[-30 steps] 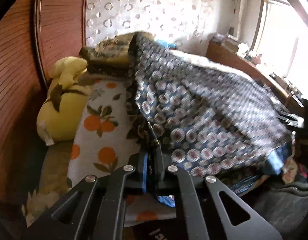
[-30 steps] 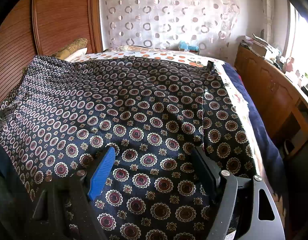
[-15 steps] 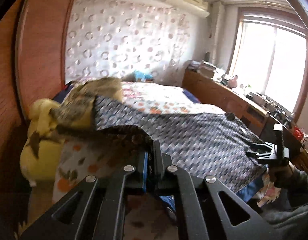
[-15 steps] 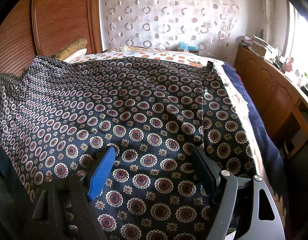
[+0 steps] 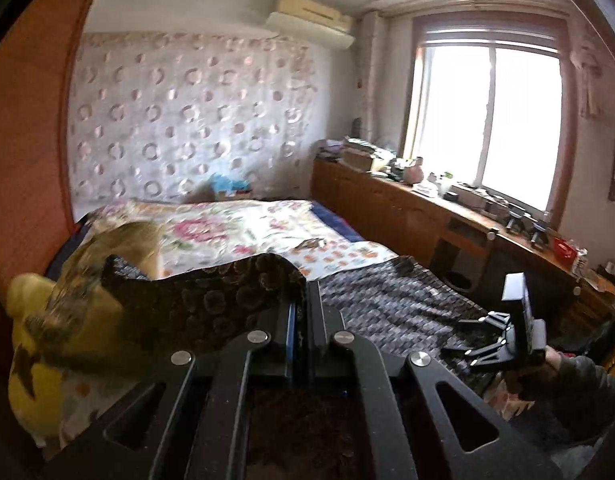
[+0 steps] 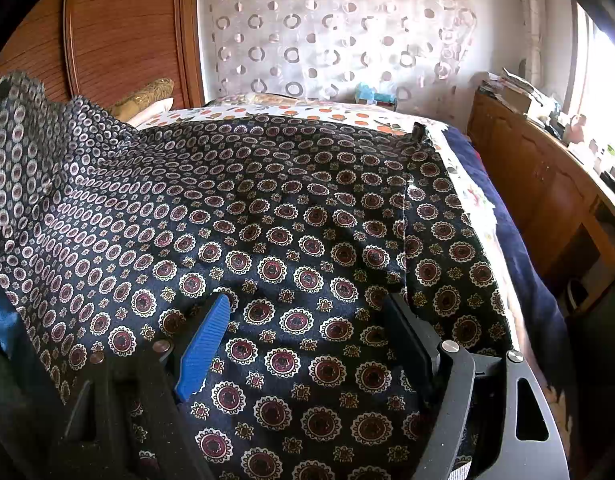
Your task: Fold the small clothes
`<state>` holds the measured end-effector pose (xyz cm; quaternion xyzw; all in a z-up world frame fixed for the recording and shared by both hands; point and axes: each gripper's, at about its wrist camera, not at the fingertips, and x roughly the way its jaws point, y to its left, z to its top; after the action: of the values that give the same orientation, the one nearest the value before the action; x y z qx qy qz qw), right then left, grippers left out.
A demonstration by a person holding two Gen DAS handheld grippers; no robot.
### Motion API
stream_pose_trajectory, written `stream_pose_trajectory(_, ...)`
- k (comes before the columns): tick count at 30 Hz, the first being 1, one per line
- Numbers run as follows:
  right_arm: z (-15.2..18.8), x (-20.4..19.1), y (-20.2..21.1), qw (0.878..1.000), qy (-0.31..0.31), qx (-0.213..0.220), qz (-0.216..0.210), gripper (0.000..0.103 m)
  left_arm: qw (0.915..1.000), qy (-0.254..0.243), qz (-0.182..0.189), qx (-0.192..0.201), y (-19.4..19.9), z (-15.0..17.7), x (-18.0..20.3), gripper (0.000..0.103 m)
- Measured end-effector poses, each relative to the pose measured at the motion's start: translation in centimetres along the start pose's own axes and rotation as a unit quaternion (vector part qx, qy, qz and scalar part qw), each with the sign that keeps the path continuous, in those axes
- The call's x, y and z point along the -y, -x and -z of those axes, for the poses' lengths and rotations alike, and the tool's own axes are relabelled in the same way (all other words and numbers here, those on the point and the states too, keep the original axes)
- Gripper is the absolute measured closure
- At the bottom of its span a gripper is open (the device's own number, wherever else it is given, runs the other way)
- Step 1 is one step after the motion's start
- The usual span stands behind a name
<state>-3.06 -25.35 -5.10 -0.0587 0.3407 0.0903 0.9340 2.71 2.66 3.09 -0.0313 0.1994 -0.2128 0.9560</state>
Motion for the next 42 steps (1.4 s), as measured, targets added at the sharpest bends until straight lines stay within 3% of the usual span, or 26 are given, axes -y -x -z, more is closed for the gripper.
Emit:
stream_pose_trajectory(9, 0.0, 0.0, 0.0, 1.0, 0.0, 0.0, 0.0, 0.023, 0.9977, -0.035, 0.058, 0.0, -3.6, -3.4, 4.2, 0.098)
stream_pose_trajectory(14, 0.1, 0.0, 0.0, 1.0, 0.0, 0.001, 0.0, 0.023, 0.9972, -0.037, 0.062, -0.016, -5.5, -2.6, 5.4, 0.098)
stream_pose_trajectory(17, 0.0, 0.0, 0.0, 1.0, 0.0, 0.001, -0.001, 0.023, 0.996, -0.029, 0.064, -0.055, -7.1, -1.2, 5.2, 0.089)
stream_pose_trajectory(19, 0.0, 0.0, 0.0, 1.0, 0.0, 0.001, -0.001, 0.023, 0.9953, -0.024, 0.064, -0.069, -7.4, -0.2, 4.9, 0.076)
stream_pose_trajectory(21, 0.0, 0.0, 0.0, 1.0, -0.001, 0.001, -0.001, 0.023, 0.9953, -0.019, 0.064, -0.07, -7.2, 0.4, 4.8, 0.06)
stream_pose_trajectory(23, 0.0, 0.0, 0.0, 1.0, -0.001, 0.001, -0.001, 0.023, 0.9955, -0.015, 0.062, -0.069, -6.8, 0.8, 4.7, 0.058)
stream_pose_trajectory(27, 0.0, 0.0, 0.0, 1.0, -0.001, 0.001, -0.002, 0.023, 0.9962, -0.015, 0.049, -0.071, -5.9, 1.7, 4.2, 0.032)
stream_pose_trajectory(42, -0.1, -0.1, -0.1, 1.0, 0.002, -0.004, -0.003, 0.023, 0.9956, -0.007, -0.024, -0.09, -4.6, 5.4, 1.0, 0.031)
